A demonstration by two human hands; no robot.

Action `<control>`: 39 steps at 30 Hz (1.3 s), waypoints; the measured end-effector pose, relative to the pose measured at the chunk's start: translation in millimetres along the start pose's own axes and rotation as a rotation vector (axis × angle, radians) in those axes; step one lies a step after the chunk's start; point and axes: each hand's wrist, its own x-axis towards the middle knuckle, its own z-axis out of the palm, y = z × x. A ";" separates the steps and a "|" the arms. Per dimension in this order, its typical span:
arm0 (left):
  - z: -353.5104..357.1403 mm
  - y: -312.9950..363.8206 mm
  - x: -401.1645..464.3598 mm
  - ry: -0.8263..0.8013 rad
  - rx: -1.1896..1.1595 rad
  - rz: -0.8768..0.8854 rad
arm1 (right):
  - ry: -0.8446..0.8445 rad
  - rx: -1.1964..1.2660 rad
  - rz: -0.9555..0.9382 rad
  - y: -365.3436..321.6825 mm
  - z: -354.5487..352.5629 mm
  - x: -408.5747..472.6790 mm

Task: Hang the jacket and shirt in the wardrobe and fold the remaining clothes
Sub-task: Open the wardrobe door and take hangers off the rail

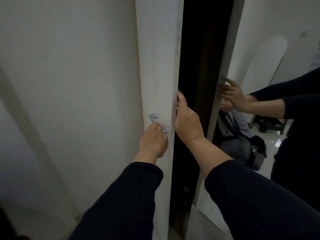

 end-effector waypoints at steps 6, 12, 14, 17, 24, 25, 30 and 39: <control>-59.7 -42.3 -26.3 -0.035 -0.199 -0.136 | -0.102 0.084 -0.052 -58.9 37.1 -4.0; -117.2 -73.7 -26.5 0.394 -0.333 -0.169 | -0.270 0.185 -0.142 -108.5 67.7 8.8; -135.2 -84.7 -14.6 0.513 -0.301 -0.153 | -0.283 0.181 -0.205 -118.0 84.0 22.3; -162.4 -105.7 13.1 0.642 -0.231 -0.169 | -0.326 0.158 -0.249 -133.3 108.0 56.0; -200.7 -167.3 62.5 0.893 0.119 -0.218 | -0.231 0.033 -0.359 -163.8 146.0 163.4; -203.2 -174.9 68.3 0.904 0.167 -0.234 | -0.206 0.013 -0.376 -165.4 151.2 177.6; -206.4 -204.3 94.9 0.888 0.298 -0.345 | -0.101 -0.006 -0.471 -171.5 184.5 227.0; -219.3 -238.9 142.5 0.820 0.128 -0.506 | -0.138 0.016 -0.495 -182.6 225.5 270.9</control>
